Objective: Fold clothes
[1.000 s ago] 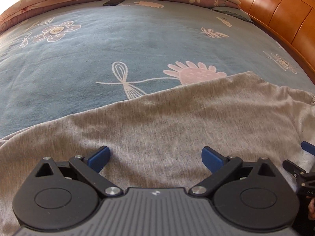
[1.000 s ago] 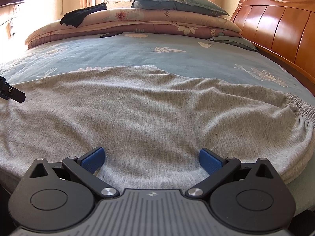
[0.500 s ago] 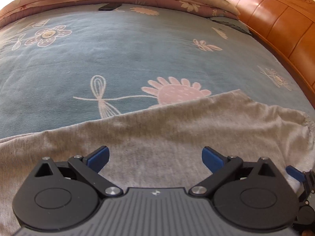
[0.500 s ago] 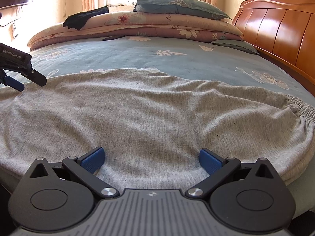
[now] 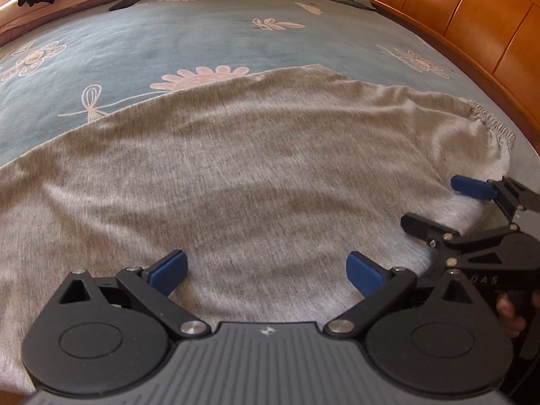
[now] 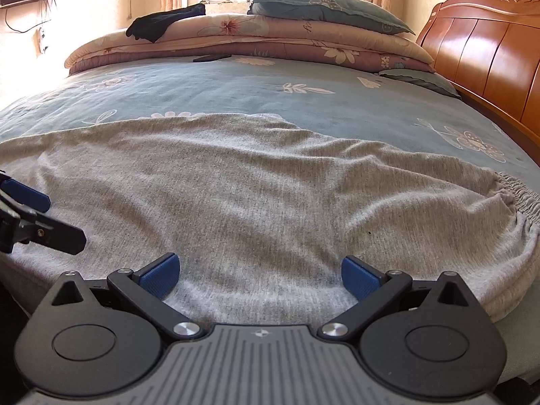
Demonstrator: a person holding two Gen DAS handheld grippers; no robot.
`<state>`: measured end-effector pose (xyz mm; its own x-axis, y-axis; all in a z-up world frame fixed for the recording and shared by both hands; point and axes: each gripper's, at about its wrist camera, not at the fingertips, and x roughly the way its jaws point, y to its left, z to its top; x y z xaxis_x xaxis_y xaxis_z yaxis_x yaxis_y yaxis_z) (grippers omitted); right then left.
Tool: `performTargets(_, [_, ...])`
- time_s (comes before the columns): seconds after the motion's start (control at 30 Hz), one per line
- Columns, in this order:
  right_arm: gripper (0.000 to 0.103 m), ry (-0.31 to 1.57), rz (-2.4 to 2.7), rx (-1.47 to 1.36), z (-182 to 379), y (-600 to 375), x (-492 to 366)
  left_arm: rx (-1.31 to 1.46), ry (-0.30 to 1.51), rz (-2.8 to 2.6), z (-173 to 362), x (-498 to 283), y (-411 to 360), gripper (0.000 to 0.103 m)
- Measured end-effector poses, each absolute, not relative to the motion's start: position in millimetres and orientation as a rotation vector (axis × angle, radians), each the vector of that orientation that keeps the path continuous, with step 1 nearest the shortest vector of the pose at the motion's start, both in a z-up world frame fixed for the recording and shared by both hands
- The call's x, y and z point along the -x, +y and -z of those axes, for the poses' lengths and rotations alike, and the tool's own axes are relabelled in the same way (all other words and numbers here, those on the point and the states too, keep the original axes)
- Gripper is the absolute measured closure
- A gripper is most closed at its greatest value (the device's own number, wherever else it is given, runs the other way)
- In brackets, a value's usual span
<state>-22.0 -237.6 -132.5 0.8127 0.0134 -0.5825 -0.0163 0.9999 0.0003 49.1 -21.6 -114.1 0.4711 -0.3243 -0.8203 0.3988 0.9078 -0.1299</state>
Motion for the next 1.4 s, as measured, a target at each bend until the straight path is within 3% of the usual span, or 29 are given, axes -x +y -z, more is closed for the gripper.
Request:
performTargets(0.1, [0.000, 0.594, 0.037, -0.053, 121.5, -256.7, 19.8, -0.072, 0.984, 0.443, 115.0, -48.0, -19.5, 0.001])
performTargets(0.23, [0.000, 0.709, 0.104, -0.166, 135.2, -296.1, 8.4, -0.072, 0.992, 0.430, 114.1, -50.6, -22.7, 0.001])
performTargets(0.53, [0.000, 0.699, 0.111, -0.068, 146.5, -289.7, 20.2, 0.010, 0.918, 0.422, 84.4, -61.3, -13.5, 0.001])
performTargets(0.87, [0.000, 0.675, 0.127, -0.059, 147.6, -287.9, 22.1, -0.071, 0.994, 0.478, 111.6, -54.6, -32.8, 0.001])
performTargets(1.03, [0.000, 0.670, 0.139, -0.059, 147.9, -286.1, 22.3, 0.003, 0.931, 0.419, 92.7, -66.9, -7.9, 0.001])
performTargets(1.4, [0.000, 0.665, 0.151, -0.058, 148.5, -284.1, 22.8, 0.151, 1.035, 0.243, 107.3, -87.5, 70.7, 0.001])
